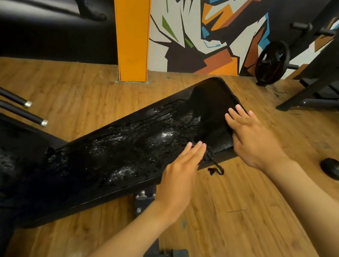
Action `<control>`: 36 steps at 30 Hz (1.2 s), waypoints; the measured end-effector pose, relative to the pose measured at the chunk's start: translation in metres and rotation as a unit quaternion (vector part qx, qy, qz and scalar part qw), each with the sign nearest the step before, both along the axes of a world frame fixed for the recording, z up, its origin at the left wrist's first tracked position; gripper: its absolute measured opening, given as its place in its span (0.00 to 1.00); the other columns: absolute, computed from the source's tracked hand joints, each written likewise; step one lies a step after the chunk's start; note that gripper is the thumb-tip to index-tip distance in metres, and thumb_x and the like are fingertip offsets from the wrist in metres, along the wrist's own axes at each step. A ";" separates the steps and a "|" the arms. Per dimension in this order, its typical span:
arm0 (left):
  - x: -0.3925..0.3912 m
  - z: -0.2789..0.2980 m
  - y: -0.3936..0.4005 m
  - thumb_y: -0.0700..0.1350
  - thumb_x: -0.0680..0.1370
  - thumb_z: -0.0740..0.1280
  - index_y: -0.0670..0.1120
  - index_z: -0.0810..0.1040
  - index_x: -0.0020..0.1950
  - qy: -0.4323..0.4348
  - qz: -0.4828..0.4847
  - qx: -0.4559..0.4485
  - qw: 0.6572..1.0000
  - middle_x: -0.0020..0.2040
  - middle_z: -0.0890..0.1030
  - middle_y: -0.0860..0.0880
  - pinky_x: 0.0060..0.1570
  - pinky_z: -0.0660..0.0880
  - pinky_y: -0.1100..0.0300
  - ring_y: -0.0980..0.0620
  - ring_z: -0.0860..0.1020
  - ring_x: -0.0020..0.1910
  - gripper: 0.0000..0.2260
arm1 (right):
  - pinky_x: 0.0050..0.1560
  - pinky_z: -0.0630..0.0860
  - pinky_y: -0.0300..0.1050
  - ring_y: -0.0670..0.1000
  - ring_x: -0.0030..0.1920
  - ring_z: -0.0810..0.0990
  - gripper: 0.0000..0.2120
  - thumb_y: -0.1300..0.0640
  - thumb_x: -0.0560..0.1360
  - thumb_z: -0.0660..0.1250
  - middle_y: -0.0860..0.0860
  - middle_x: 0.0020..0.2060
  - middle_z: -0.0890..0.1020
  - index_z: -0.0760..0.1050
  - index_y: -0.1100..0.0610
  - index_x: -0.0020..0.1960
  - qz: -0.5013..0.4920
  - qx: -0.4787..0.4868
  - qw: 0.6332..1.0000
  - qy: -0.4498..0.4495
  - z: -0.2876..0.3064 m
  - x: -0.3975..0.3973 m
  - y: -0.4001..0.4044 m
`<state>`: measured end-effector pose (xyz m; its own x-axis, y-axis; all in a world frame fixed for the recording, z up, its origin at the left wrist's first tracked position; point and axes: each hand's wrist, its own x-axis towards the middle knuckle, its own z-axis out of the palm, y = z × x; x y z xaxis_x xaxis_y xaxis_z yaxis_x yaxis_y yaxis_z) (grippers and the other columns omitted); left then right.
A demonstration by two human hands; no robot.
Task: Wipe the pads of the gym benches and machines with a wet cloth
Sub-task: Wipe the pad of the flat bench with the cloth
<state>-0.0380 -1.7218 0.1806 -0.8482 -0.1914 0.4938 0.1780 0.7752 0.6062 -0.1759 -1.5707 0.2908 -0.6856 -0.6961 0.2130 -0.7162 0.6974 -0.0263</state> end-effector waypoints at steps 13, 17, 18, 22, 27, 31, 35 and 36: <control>-0.093 0.027 -0.026 0.35 0.83 0.65 0.44 0.72 0.76 0.009 0.059 0.046 0.997 0.73 0.75 0.43 0.71 0.73 0.45 0.45 0.69 0.76 0.21 | 0.80 0.56 0.54 0.55 0.81 0.58 0.25 0.52 0.84 0.52 0.56 0.79 0.65 0.63 0.60 0.80 -0.050 0.056 0.994 0.078 -0.008 -0.025 -0.042; -0.095 0.024 -0.034 0.36 0.84 0.64 0.45 0.72 0.76 0.015 0.058 0.058 0.996 0.73 0.75 0.46 0.74 0.67 0.50 0.48 0.67 0.77 0.20 | 0.81 0.54 0.54 0.54 0.81 0.57 0.26 0.51 0.85 0.51 0.55 0.79 0.63 0.61 0.59 0.80 -0.059 0.072 0.992 0.080 -0.009 -0.028 -0.042; -0.113 0.030 -0.041 0.37 0.84 0.64 0.45 0.73 0.76 0.004 0.073 0.054 0.996 0.73 0.76 0.45 0.74 0.67 0.49 0.47 0.68 0.77 0.20 | 0.80 0.54 0.55 0.54 0.81 0.57 0.26 0.51 0.85 0.50 0.55 0.79 0.64 0.61 0.59 0.80 -0.061 0.075 0.992 0.084 -0.009 -0.028 -0.043; -0.171 0.052 -0.061 0.40 0.86 0.60 0.46 0.71 0.78 -0.068 0.109 0.033 0.991 0.73 0.76 0.43 0.70 0.67 0.46 0.43 0.68 0.77 0.19 | 0.80 0.51 0.58 0.53 0.82 0.56 0.32 0.47 0.81 0.41 0.54 0.80 0.63 0.60 0.57 0.81 -0.084 0.103 0.987 0.094 -0.009 -0.029 -0.046; -0.130 0.032 -0.047 0.38 0.85 0.62 0.45 0.70 0.78 -0.010 0.105 0.012 0.994 0.74 0.74 0.43 0.71 0.69 0.46 0.45 0.68 0.77 0.20 | 0.81 0.47 0.58 0.53 0.82 0.52 0.35 0.45 0.79 0.36 0.53 0.81 0.59 0.57 0.56 0.82 -0.084 0.119 0.984 0.099 -0.010 -0.033 -0.048; -0.155 0.034 -0.065 0.37 0.84 0.64 0.44 0.75 0.74 0.014 0.094 0.012 0.995 0.68 0.80 0.41 0.67 0.74 0.46 0.44 0.75 0.71 0.18 | 0.81 0.49 0.59 0.54 0.82 0.53 0.35 0.45 0.79 0.36 0.54 0.81 0.61 0.58 0.57 0.82 -0.081 0.122 0.983 0.110 -0.013 -0.036 -0.048; -0.221 0.057 -0.094 0.36 0.83 0.62 0.41 0.81 0.62 -0.039 0.112 0.030 0.992 0.54 0.83 0.41 0.52 0.79 0.47 0.40 0.81 0.55 0.11 | 0.81 0.51 0.60 0.54 0.81 0.57 0.34 0.47 0.80 0.39 0.55 0.79 0.64 0.61 0.59 0.80 -0.081 0.113 0.982 0.125 -0.015 -0.036 -0.048; -0.228 0.057 -0.100 0.35 0.83 0.62 0.40 0.81 0.62 -0.043 0.116 0.030 0.992 0.53 0.84 0.41 0.51 0.78 0.47 0.40 0.82 0.54 0.11 | 0.81 0.51 0.60 0.54 0.81 0.56 0.34 0.47 0.80 0.39 0.55 0.79 0.64 0.61 0.59 0.80 -0.082 0.114 0.982 0.124 -0.015 -0.036 -0.048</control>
